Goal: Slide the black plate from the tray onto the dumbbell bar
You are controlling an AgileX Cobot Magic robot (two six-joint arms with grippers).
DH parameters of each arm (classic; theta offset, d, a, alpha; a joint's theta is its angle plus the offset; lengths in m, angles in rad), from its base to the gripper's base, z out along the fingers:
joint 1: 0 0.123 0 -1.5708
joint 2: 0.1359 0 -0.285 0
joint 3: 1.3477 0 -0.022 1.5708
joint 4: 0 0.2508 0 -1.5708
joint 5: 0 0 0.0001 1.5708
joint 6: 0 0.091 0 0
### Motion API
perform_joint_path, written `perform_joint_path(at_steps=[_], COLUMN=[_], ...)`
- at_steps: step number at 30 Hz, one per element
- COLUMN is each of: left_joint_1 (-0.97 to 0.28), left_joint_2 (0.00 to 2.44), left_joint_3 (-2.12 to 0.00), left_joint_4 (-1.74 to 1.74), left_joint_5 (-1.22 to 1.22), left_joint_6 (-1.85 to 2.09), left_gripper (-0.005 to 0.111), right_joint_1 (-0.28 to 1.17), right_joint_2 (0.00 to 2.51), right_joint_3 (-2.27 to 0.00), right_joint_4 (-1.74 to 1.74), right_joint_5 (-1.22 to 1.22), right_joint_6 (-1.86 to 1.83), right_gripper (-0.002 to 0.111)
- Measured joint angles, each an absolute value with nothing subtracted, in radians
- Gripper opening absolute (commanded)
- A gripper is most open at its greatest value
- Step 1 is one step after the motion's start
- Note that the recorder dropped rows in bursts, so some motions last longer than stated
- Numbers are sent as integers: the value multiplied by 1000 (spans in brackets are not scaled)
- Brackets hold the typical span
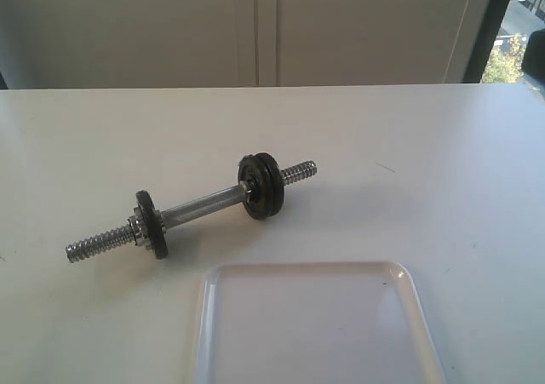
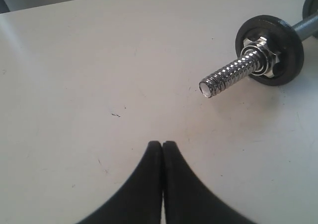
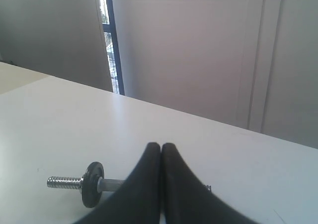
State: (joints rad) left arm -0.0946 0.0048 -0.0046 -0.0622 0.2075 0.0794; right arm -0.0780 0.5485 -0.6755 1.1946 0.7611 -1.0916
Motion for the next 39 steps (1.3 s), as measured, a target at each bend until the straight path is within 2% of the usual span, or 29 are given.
perform_joint_path(at_steps=[39], left_joint_1=[-105], left_joint_2=[5], left_joint_3=[-5], left_joint_4=[-57], left_joint_5=[208], left_joint_6=[46], left_gripper=[0], right_joint_1=[-78], right_joint_2=[549], right_joint_3=[-675], right_joint_4=[1195], right_joint_5=[761], right_joint_6=[-1092], right_gripper=[0])
